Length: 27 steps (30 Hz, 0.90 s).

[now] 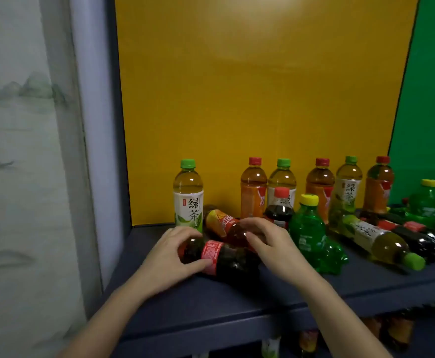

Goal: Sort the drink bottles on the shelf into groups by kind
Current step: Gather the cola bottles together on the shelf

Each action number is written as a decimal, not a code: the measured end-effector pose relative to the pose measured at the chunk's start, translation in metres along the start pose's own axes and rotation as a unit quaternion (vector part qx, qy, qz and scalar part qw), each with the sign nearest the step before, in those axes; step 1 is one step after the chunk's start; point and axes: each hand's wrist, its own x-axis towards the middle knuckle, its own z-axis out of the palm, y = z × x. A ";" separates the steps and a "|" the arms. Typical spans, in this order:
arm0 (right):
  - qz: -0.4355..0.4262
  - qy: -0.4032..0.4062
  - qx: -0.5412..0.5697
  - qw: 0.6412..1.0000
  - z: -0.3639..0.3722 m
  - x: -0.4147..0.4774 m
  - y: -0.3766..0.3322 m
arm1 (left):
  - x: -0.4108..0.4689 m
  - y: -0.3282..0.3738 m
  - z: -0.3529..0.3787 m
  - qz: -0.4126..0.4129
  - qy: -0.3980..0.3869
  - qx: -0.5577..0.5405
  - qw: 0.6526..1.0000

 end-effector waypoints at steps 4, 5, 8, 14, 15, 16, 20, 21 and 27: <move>0.025 -0.059 -0.074 0.995 0.012 0.028 0.010 | 0.022 -0.005 -0.005 -0.041 -0.097 -0.012 0.994; 0.031 -0.068 -0.088 0.993 0.015 0.034 0.013 | 0.026 -0.007 -0.007 -0.052 -0.119 -0.017 0.991; 0.046 -0.083 -0.137 0.986 0.020 0.047 0.017 | 0.035 -0.009 -0.012 -0.050 -0.184 -0.023 0.981; 0.139 -0.180 -0.202 0.953 0.023 0.070 0.019 | 0.034 -0.013 -0.002 -0.047 -0.226 -0.075 0.970; 0.152 -0.187 -0.206 0.948 0.023 0.074 0.018 | 0.032 -0.014 0.000 -0.051 -0.215 -0.087 0.971; 0.162 -0.192 -0.209 0.945 0.023 0.076 0.018 | 0.030 -0.013 0.001 -0.058 -0.200 -0.101 0.973; 0.196 -0.196 -0.231 0.932 0.028 0.080 0.015 | 0.025 -0.015 0.004 -0.073 -0.153 -0.131 0.977; 0.203 -0.196 -0.236 0.930 0.031 0.081 0.015 | 0.023 -0.015 0.004 -0.074 -0.149 -0.130 0.977; 0.183 -0.161 -0.245 0.938 0.038 0.076 0.016 | 0.014 -0.019 -0.010 -0.091 -0.123 -0.158 0.976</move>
